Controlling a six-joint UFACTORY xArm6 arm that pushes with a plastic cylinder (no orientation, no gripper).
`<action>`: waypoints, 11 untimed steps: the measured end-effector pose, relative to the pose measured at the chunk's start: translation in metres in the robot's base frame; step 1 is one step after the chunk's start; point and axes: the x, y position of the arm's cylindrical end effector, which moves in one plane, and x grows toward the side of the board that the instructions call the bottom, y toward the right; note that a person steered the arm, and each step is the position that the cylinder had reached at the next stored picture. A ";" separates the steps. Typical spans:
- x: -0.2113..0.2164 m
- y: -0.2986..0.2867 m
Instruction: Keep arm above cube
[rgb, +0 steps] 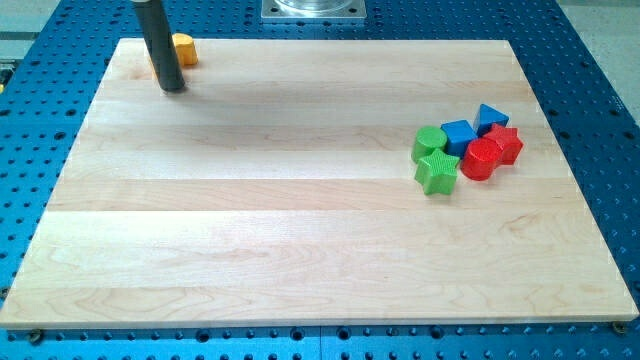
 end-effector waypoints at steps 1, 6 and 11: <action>0.000 0.000; 0.038 0.122; 0.028 0.361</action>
